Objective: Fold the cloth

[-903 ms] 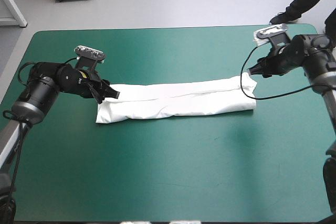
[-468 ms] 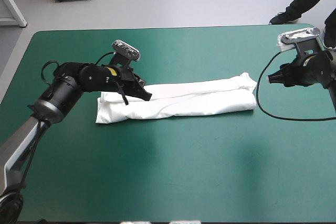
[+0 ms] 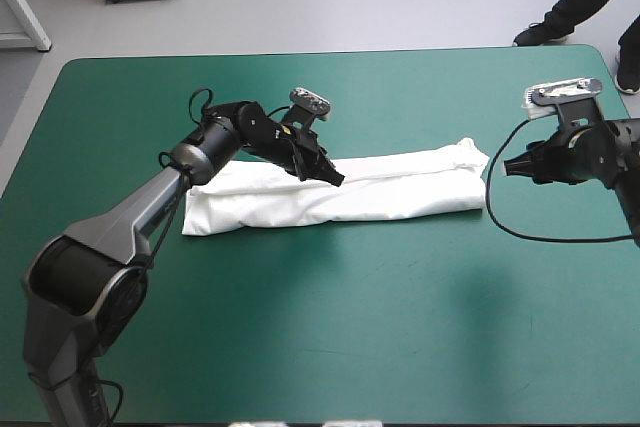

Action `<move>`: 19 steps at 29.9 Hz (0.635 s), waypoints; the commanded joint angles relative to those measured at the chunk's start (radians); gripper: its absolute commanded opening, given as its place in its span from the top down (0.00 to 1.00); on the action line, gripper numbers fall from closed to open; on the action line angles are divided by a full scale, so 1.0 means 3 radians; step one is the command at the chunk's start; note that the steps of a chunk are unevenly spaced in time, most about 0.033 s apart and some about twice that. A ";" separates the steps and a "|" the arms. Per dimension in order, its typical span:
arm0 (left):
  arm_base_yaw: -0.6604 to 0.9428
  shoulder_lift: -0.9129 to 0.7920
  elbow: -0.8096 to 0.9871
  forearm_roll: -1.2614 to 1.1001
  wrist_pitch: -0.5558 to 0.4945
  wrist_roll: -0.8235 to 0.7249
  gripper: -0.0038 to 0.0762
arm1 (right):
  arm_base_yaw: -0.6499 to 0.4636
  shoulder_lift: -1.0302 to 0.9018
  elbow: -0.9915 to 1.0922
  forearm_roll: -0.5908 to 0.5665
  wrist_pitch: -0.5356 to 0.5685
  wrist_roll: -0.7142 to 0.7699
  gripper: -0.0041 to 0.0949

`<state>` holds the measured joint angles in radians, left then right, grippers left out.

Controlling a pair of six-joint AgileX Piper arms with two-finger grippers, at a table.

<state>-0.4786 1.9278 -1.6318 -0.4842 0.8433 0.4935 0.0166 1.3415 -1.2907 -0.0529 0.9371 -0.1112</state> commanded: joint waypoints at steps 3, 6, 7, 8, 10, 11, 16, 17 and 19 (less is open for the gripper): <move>-0.0075 0.0240 -0.0272 -0.0145 0.0113 0.0000 0.96 | -0.0036 0.0193 -0.0077 0.0176 -0.0179 -0.0024 0.49; -0.0081 0.0386 -0.0272 -0.0136 0.0113 0.0000 0.96 | -0.0036 0.0288 -0.0077 0.0220 -0.0195 -0.0057 0.49; -0.0081 0.0409 -0.0272 -0.0136 0.0113 0.0000 0.96 | -0.0036 0.0318 -0.0077 0.0242 -0.0210 -0.0075 0.49; -0.0081 0.0434 -0.0272 -0.0136 0.0113 0.0000 0.96 | -0.0036 0.0346 -0.0084 0.0253 -0.0235 -0.0089 0.49; -0.0081 0.0457 -0.0272 -0.0136 0.0106 0.0000 0.96 | -0.0036 0.0432 -0.0101 0.0318 -0.0258 -0.0096 0.49; -0.0081 0.0464 -0.0272 -0.0136 0.0106 0.0000 0.96 | -0.0036 0.0472 -0.0116 0.0389 -0.0258 -0.0127 0.49; -0.0081 0.0464 -0.0272 -0.0136 0.0134 0.0000 0.96 | -0.0036 0.0757 -0.0268 0.0890 -0.0209 -0.0439 0.49; -0.0081 0.0464 -0.0272 -0.0136 0.0140 0.0000 0.96 | -0.0036 0.0818 -0.0326 0.1009 -0.0165 -0.0498 0.48; -0.0081 0.0464 -0.0272 -0.0136 0.0172 0.0000 0.96 | -0.0036 0.0916 -0.0435 0.1153 -0.0110 -0.0568 0.47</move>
<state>-0.4944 2.1074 -1.6922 -0.4989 0.8840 0.4971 0.0147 1.6196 -1.3509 0.2113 0.9163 -0.2355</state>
